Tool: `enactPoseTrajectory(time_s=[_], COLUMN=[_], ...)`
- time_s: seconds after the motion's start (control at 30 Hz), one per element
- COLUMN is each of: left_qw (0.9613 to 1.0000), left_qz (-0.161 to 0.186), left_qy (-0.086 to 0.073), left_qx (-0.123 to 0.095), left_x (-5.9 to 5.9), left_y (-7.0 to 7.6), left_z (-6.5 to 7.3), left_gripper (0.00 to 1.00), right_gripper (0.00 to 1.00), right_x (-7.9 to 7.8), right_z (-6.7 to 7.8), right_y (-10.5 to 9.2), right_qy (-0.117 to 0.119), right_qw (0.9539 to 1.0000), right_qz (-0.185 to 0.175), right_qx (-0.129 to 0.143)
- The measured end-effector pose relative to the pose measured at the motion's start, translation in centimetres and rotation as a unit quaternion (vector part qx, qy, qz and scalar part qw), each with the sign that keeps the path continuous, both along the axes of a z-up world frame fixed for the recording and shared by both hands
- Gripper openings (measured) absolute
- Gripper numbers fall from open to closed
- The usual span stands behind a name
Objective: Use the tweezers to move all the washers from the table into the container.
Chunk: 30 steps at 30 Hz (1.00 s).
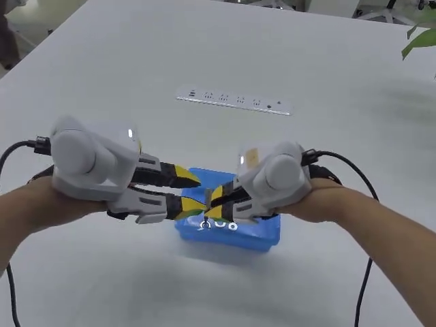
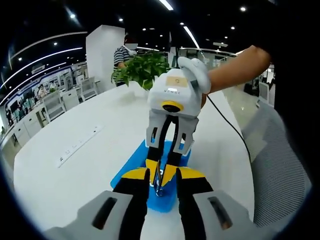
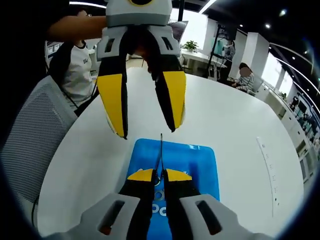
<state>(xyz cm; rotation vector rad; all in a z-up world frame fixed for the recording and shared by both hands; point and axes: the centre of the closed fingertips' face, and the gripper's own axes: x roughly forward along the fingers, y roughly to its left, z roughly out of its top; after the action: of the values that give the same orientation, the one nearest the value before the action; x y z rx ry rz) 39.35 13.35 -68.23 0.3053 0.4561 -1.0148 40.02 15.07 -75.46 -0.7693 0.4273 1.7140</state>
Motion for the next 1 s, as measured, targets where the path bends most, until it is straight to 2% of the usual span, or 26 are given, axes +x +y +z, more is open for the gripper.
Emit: enactPoseTrajectory(time_s=[0.4,0.5,0.7,1.0], left_qw=[0.9997,0.9996,0.9994,0.9993], left_qz=[-0.016,-0.021,-0.026,-0.021], left_qy=[-0.019,-0.018,-0.017,-0.024], left_qx=[0.009,0.010,0.012,0.019], left_x=[1.1,1.0,1.0,1.2], left_y=[-0.9,-1.0,-1.2,-1.1], left_z=[0.0,0.0,-0.2,-0.2], left_gripper=[0.10,0.07,0.06,0.05], right_gripper=[0.08,0.08,0.08,0.10], right_x=[0.0,0.0,0.0,0.1], right_z=[0.0,0.0,0.0,0.0], right_y=[-0.1,-0.1,-0.1,-0.1], right_qy=[-0.003,-0.005,-0.005,-0.019], right_qw=[1.0000,1.0000,1.0000,0.9998], right_qz=[0.004,0.004,0.005,0.008], right_qx=[-0.002,-0.002,-0.003,-0.002])
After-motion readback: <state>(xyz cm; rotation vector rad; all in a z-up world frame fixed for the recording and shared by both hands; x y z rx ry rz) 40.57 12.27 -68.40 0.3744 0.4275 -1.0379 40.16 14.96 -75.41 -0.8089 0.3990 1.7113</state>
